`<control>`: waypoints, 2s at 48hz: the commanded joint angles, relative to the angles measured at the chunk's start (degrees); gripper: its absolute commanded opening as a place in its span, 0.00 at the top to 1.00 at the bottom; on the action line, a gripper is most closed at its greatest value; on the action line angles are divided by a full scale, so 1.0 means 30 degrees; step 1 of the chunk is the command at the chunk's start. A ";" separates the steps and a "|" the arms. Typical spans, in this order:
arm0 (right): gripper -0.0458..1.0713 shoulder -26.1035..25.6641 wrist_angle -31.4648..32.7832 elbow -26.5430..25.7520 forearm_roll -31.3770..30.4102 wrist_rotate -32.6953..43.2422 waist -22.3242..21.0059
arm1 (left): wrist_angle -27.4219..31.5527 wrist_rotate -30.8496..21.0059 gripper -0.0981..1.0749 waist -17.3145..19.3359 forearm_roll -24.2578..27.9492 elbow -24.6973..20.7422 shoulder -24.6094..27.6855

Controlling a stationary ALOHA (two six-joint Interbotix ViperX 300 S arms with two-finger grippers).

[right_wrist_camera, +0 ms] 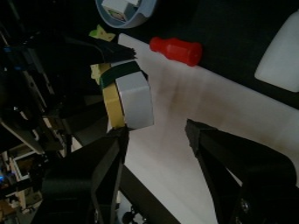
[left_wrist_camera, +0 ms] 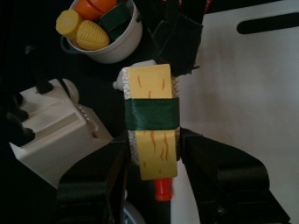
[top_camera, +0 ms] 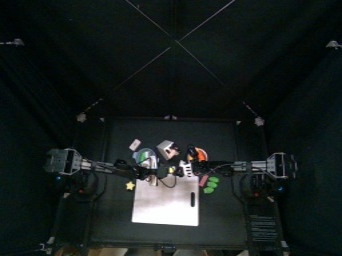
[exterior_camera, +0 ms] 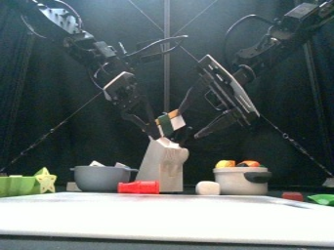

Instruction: Grab seaweed part of sushi

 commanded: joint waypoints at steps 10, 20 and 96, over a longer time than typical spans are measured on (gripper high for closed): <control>0.16 -0.0732 -0.1289 -0.0938 -0.1143 -0.0059 0.0439 | -0.0088 -0.0029 0.41 0.0000 0.0059 -0.0264 -0.0381; 0.16 -0.0732 -0.1318 -0.0996 -0.1846 -0.0029 0.0469 | -0.0146 -0.0029 0.41 0.0000 0.0059 -0.0293 -0.0381; 0.07 0.1348 -0.1172 -0.2021 -0.2227 -0.0029 0.0762 | -0.1729 -0.0029 0.41 0.0117 0.0059 -0.0557 -0.0234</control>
